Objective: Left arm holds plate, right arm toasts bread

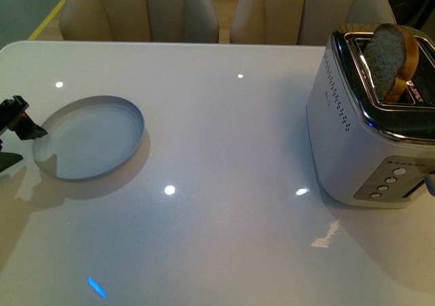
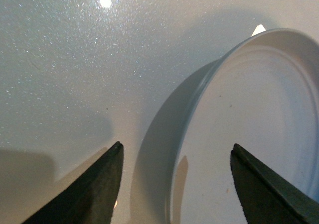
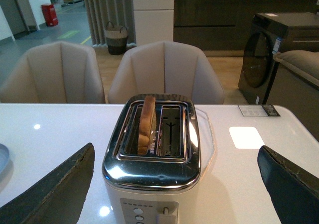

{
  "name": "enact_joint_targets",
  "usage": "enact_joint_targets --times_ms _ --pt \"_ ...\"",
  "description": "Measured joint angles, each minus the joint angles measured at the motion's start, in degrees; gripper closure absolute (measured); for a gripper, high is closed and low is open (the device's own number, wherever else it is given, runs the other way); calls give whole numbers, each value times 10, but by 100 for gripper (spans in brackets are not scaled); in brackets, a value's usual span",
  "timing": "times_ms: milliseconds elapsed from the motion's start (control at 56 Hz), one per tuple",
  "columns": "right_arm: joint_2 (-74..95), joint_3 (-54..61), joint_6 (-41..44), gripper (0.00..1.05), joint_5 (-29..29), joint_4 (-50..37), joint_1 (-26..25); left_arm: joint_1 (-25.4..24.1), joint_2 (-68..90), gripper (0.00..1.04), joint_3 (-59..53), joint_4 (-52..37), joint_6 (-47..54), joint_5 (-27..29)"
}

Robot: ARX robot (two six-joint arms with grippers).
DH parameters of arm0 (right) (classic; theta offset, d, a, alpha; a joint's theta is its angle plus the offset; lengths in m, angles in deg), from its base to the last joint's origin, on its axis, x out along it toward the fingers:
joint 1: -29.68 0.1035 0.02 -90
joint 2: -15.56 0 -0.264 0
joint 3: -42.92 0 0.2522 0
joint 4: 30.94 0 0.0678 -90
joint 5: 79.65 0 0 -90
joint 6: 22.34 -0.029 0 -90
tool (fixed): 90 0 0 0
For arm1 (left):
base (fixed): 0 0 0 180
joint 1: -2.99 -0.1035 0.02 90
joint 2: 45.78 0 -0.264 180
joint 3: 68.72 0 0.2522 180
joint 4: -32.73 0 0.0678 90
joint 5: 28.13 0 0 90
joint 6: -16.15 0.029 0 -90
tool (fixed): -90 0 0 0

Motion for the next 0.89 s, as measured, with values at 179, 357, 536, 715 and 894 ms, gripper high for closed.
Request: enact_joint_targets --times_ms 179,357,536,715,894 --pt "0 0 0 9 0 0 0 -10 -74 7 -26 0 26 10" --pt "0 0 0 9 0 0 0 -19 -209 7 -81 -2 39 14" --pt "0 0 0 9 0 0 0 -10 -362 7 -124 34 49 47" --pt "0 0 0 9 0 0 0 33 -477 7 -134 73 43 104" --pt "0 0 0 9 1 0 0 47 -498 7 -134 74 38 104"
